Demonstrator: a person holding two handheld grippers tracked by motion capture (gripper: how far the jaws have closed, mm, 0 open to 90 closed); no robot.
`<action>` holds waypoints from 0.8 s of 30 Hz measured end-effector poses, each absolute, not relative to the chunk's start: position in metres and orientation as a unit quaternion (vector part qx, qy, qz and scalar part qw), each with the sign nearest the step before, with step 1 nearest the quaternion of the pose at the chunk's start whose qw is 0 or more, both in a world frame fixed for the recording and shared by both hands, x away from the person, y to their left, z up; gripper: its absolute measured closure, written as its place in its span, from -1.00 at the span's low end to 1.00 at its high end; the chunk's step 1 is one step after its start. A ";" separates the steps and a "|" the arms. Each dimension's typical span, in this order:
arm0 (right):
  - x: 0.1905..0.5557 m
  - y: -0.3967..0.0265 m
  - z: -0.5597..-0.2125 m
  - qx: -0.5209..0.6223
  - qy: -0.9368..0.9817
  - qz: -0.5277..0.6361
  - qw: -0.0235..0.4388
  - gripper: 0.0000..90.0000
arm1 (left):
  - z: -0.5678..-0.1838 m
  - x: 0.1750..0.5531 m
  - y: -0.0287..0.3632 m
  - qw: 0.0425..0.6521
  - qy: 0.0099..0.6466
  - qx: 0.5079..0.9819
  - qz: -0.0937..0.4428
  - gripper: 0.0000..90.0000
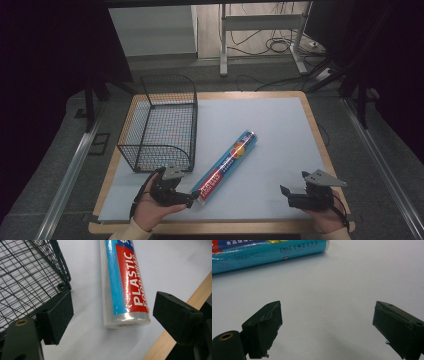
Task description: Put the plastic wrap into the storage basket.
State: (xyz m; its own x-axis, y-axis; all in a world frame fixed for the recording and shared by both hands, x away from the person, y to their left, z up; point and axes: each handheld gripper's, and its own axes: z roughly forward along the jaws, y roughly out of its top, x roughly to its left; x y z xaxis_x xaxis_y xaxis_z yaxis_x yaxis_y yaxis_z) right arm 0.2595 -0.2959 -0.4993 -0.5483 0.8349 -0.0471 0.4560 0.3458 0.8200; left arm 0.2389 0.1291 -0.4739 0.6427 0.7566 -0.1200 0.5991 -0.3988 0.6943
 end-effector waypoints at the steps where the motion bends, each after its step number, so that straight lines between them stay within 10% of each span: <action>1: 0.259 -0.296 -0.499 0.411 0.785 0.398 0.238 -0.80 | -0.473 0.239 0.128 0.368 0.410 0.828 0.108 -0.63; 24: 0.258 -0.294 -0.502 0.404 0.790 0.388 0.249 -0.79 | -0.434 0.248 0.087 0.354 0.359 0.856 0.113 -0.61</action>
